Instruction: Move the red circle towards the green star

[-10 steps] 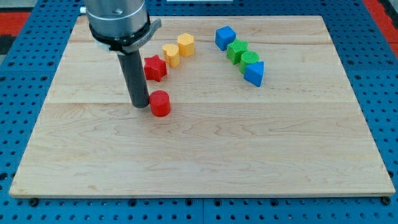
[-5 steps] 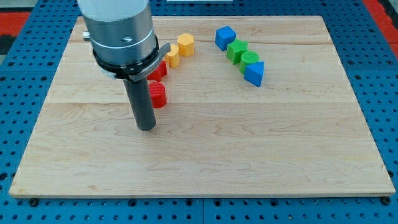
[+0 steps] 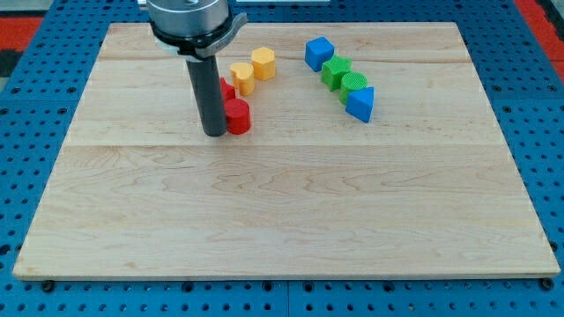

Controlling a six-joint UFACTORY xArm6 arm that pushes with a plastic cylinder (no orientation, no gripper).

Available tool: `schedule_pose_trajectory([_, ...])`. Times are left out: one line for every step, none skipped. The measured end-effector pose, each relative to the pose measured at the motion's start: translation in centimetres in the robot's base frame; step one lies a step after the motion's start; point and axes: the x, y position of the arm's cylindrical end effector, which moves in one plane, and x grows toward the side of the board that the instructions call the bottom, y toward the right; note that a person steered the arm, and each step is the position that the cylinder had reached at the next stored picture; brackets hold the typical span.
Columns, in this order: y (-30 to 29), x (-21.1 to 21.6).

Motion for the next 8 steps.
schedule_pose_trajectory([0.7,-0.9])
schedule_pose_trajectory([2.1,-1.0])
schedule_pose_trajectory([3.7,-1.0])
schedule_pose_trajectory([5.1,-1.0])
schedule_pose_trajectory([6.5,-2.0])
schedule_pose_trajectory([7.7,-3.9])
schedule_pose_trajectory([8.7,-4.9])
schedule_pose_trajectory([8.8,-4.9])
